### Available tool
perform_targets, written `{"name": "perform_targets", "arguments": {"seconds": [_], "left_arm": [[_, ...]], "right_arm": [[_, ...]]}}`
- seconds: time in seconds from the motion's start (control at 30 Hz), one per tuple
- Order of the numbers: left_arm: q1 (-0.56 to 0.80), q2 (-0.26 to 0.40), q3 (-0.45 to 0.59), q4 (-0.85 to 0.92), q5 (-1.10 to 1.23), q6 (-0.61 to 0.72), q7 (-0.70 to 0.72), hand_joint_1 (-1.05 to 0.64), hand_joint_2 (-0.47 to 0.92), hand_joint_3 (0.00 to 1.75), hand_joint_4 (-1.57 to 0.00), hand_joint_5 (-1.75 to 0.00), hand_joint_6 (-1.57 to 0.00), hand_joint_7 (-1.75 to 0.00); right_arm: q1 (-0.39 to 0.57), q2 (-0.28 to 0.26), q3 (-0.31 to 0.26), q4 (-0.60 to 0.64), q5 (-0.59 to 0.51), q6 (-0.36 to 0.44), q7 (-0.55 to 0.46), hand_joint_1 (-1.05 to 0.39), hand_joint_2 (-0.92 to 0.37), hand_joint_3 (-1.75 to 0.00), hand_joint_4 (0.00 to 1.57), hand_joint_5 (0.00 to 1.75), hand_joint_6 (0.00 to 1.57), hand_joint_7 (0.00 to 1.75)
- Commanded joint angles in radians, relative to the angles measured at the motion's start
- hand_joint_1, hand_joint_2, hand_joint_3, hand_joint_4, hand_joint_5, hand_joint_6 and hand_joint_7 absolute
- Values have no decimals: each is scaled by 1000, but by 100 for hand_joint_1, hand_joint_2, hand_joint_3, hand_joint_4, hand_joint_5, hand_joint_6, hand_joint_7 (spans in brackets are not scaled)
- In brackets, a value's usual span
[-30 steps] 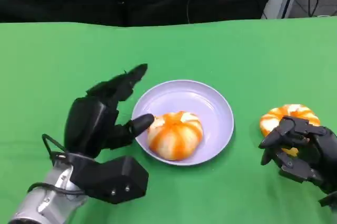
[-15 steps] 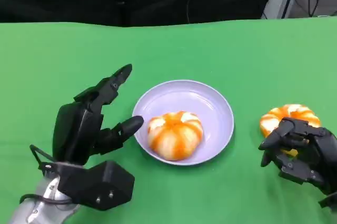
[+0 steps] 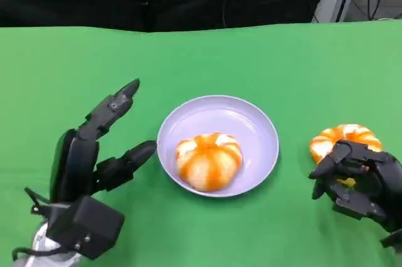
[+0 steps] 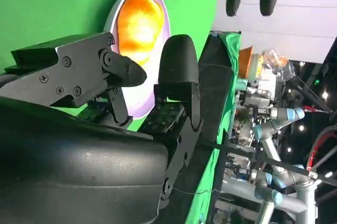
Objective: Grasp the bread from the table and place it into the plate.
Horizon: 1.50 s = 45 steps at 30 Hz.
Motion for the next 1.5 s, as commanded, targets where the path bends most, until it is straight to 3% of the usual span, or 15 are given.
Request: {"name": "perform_targets", "arguments": {"seconds": [0.03,0.63,1.13,1.5], "left_arm": [[27,10,38,15,-32,-50,-36,-66,92,31,-69,-2,-51,-1],[79,-10,128,22,-143,-136,-156,-63,92,31,-71,-1,-53,-1],[131,-87,186,19,-497,-153,-517,-66,92,29,-75,-1,-53,-1],[136,-125,252,31,-556,-144,-647,-66,92,28,-75,-1,-53,0]], "right_arm": [[-7,-15,-6,1,13,4,4,8,-83,-69,81,149,85,110],[-7,-17,-11,2,17,5,11,8,-80,-71,81,149,85,109],[-3,-20,-12,-1,19,8,16,8,-82,-71,80,150,84,110],[-5,-20,-11,-1,15,5,8,8,-81,-72,80,149,85,110]]}}
